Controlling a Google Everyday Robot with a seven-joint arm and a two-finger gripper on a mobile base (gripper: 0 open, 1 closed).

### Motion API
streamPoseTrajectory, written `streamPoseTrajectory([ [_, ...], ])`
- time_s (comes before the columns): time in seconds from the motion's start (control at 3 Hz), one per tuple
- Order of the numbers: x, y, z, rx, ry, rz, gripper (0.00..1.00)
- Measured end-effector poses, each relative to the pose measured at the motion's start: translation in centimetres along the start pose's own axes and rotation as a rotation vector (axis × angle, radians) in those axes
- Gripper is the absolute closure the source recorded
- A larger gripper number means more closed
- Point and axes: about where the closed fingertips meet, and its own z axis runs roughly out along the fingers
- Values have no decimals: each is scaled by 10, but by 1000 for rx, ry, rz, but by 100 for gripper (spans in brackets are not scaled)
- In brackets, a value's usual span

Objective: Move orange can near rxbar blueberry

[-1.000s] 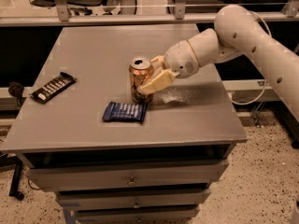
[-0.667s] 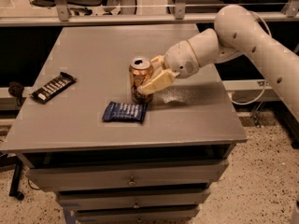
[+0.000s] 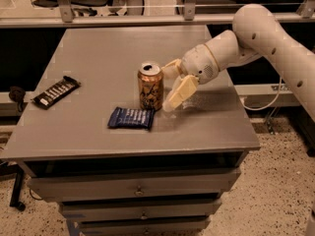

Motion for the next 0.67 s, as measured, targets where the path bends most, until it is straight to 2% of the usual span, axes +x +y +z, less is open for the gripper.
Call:
streamPoseTrajectory([
  [0.33,18,-9,-42,67,21,28,0],
  [0.67,37,-26,-115,214,4,44,0],
])
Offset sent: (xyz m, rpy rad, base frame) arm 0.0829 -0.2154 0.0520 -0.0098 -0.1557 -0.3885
